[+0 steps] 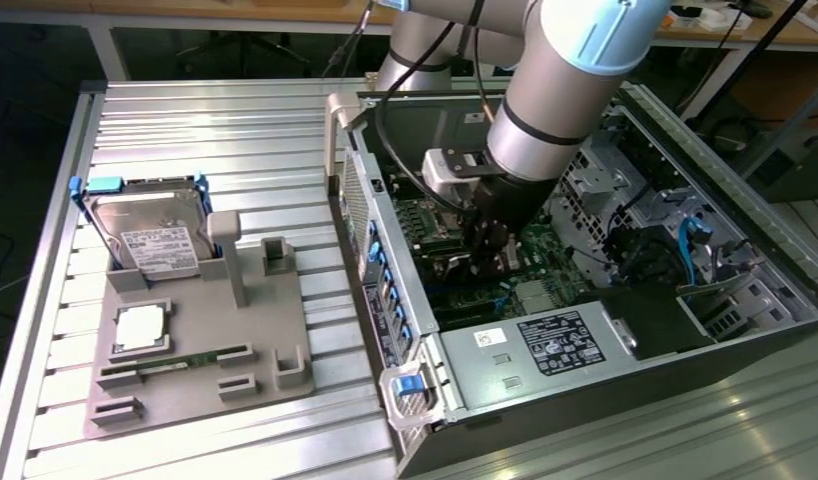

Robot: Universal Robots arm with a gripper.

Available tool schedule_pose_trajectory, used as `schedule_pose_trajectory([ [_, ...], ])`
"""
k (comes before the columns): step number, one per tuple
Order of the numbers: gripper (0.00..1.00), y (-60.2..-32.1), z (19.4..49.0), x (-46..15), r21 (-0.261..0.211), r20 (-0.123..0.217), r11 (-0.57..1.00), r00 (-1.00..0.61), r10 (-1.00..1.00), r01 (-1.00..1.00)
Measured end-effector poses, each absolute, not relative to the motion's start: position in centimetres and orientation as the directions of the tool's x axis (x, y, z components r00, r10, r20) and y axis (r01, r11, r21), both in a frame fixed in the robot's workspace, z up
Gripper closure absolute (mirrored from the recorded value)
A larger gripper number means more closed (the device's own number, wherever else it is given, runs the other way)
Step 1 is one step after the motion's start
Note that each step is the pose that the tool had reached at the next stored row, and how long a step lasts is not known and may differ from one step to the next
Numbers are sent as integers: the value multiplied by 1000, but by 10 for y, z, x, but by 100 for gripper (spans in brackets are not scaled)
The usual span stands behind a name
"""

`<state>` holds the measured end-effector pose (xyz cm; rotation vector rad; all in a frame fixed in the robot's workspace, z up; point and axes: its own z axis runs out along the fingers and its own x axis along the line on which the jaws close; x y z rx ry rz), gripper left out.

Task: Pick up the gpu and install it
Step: 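Insert the gpu into the slot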

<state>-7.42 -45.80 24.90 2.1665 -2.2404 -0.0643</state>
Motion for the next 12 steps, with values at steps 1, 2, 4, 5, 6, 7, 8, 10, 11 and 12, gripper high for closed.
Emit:
schedule_pose_trajectory([
  [1, 73, -458, 244, -74, 46, -11, 33, -34, -999, -998],
  [2, 73, -458, 239, -74, 47, -11, 33, -34, -999, -998],
  [4, 73, -458, 238, -74, 46, -11, 33, -34, -999, -998],
  [5, 73, -458, 238, -74, 46, -11, 33, -34, -999, -998],
  [6, 73, -458, 238, -74, 46, -11, 33, -34, -999, -998],
  [7, 73, -458, 238, -74, 46, -11, 33, -34, -999, -998],
  [8, 73, -458, 238, -74, 46, -11, 33, -34, -999, -998],
  [10, 73, -458, 238, -74, 46, -11, 33, -34, -999, -998],
  [11, 73, -458, 238, -74, 46, -11, 33, -34, -999, -998],
  [12, 73, -458, 238, -74, 46, -11, 33, -34, -999, -998],
])
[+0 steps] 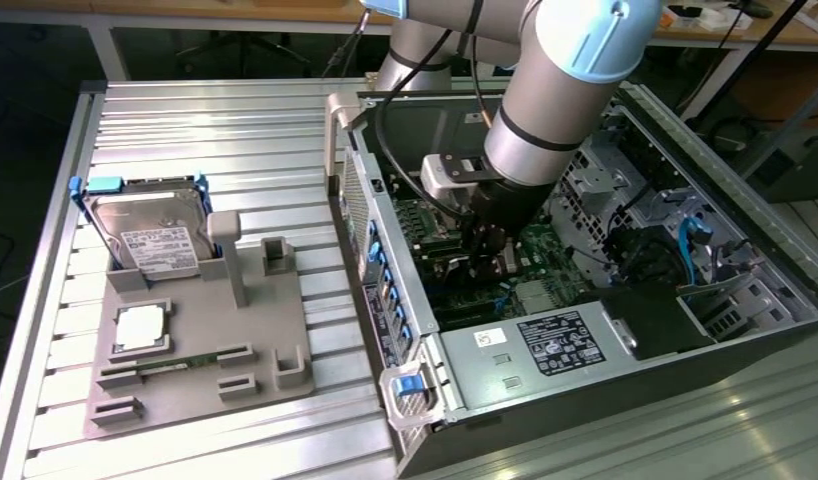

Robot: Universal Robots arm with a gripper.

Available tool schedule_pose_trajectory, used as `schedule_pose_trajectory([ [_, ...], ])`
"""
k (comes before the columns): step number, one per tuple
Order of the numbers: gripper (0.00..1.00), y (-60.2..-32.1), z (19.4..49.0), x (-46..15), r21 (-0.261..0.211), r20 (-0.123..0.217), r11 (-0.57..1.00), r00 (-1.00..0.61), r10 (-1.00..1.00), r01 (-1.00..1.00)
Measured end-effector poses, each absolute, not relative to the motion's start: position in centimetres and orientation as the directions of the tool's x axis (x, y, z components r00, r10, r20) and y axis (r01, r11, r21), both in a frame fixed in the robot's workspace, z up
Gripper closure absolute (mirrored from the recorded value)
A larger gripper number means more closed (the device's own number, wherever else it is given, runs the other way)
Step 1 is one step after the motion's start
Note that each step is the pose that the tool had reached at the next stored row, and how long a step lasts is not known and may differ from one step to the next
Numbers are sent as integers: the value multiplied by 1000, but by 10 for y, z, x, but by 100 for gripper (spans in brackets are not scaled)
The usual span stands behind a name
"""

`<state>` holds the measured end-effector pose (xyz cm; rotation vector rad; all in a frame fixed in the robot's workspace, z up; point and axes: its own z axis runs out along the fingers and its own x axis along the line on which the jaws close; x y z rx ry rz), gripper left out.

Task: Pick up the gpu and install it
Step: 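Insert the gpu into the slot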

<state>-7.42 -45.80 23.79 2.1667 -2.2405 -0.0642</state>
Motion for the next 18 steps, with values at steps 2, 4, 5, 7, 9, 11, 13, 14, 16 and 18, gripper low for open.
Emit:
schedule_pose_trajectory([
  [2, 73, -458, 237, -74, 47, -11, 33, -34, -999, -998],
  [4, 73, -458, 234, -74, 48, -8, 33, -34, -999, -998],
  [5, 73, -458, 233, -74, 47, -9, 33, -34, -999, -998],
  [7, 73, -458, 233, -74, 47, -9, 33, -34, -999, -998],
  [9, 73, -457, 236, -74, 48, -9, 33, -34, -999, -998],
  [11, 63, -458, 252, -74, 46, -11, 33, -34, -999, -998],
  [13, 56, -458, 253, -74, 46, -10, 33, -34, -999, -998],
  [14, 56, -458, 253, -74, 46, -10, 33, -34, -999, -998],
  [16, 55, -458, 254, -74, 46, -10, 33, -34, -999, -998],
  [18, 43, -458, 264, -74, 46, -10, 33, -34, -999, -998],
])
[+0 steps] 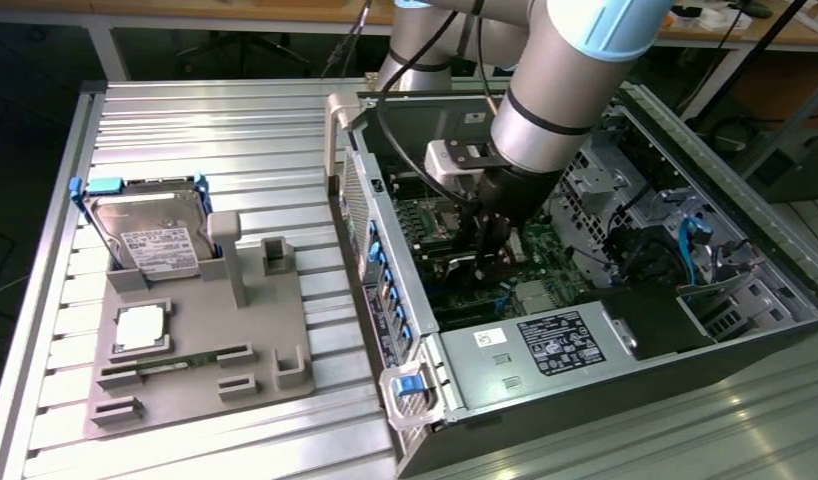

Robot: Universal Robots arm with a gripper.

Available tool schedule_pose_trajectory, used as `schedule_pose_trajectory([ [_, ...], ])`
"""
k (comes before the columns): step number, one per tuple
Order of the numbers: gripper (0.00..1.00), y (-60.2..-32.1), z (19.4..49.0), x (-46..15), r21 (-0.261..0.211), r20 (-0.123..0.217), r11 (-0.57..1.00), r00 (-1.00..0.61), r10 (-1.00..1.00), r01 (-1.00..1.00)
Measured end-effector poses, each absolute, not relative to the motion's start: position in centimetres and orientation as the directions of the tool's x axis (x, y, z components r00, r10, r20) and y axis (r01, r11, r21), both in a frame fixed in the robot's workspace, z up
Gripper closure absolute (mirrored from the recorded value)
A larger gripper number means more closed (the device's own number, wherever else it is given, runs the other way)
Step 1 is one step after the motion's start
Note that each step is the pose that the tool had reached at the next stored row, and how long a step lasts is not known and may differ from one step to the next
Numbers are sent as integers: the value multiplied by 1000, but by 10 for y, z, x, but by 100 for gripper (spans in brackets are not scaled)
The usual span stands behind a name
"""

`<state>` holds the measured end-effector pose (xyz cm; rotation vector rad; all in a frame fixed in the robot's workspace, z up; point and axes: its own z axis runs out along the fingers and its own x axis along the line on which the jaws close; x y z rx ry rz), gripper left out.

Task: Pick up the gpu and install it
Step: 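Insert the gpu into the slot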

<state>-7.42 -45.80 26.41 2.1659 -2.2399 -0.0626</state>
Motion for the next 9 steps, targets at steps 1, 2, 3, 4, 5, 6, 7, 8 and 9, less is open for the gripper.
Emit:
schedule_pose_trajectory([
  [1, 43, -458, 269, -74, 46, -10, 33, -34, -999, -998],
  [2, 43, -458, 274, -74, 46, -10, 33, -34, -999, -998],
  [3, 43, -458, 279, -74, 46, -9, 33, -34, -999, -998],
  [4, 43, -458, 285, -75, 46, -9, 33, -34, -999, -998],
  [5, 44, -458, 291, -75, 47, -9, 33, -34, -999, -998],
  [6, 51, -458, 291, -75, 46, -9, 33, -34, -999, -998],
  [7, 64, -458, 291, -75, 46, -9, 33, -34, -999, -998],
  [8, 64, -458, 291, -75, 46, -9, 33, -34, -999, -998],
  [9, 69, -458, 291, -75, 46, -9, 33, -34, -999, -998],
])
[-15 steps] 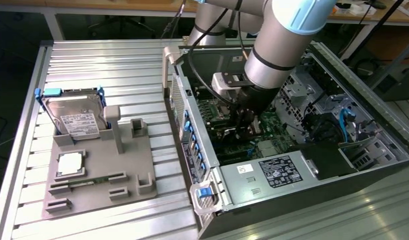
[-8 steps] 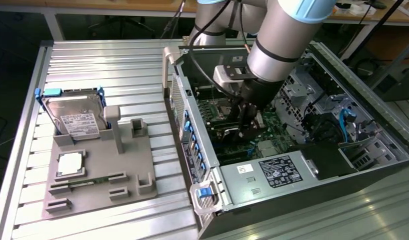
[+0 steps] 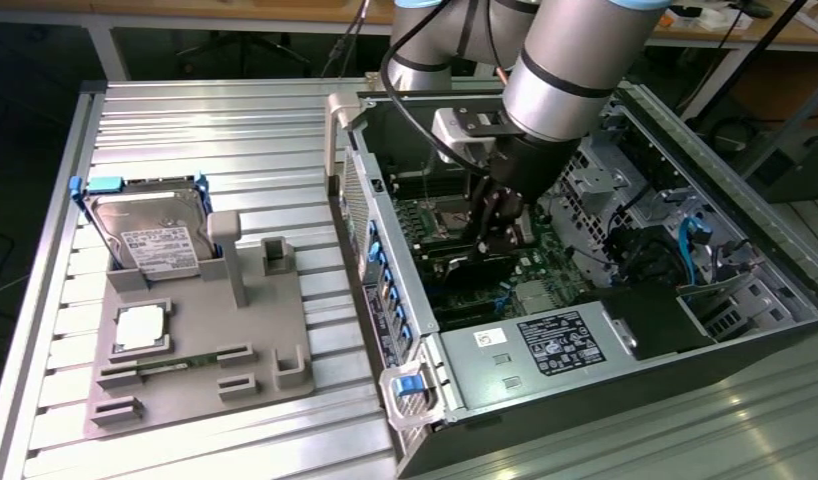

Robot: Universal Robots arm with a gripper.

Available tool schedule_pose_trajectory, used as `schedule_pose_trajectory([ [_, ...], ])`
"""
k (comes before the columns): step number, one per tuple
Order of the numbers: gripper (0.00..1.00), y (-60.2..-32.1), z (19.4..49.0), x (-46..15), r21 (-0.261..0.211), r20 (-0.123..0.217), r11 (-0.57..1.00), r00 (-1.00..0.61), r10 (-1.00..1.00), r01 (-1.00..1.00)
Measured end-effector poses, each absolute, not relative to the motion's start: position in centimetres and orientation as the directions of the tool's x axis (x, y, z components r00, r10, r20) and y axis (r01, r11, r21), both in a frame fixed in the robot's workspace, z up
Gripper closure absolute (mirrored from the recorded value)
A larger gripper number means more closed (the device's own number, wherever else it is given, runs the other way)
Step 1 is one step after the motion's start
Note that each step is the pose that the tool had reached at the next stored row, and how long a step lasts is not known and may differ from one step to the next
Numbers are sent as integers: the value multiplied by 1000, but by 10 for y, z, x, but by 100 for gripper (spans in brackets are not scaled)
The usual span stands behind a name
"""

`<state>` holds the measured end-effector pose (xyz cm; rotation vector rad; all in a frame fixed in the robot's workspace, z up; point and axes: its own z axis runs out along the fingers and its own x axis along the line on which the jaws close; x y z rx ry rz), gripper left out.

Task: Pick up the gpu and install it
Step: 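Insert the gpu into the slot, then press down on the gpu until it lock into place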

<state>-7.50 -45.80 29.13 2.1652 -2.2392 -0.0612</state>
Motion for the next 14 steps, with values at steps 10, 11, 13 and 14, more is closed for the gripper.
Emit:
schedule_pose_trajectory([
  [10, 89, -458, 291, -75, 46, -8, 33, -34, -999, -998],
  [11, 89, -458, 291, -75, 46, -8, 33, -34, -999, -998],
  [13, 89, -458, 291, -75, 46, -8, 33, -34, -999, -998],
  [14, 89, -458, 291, -75, 46, -8, 33, -34, -999, -998],
])
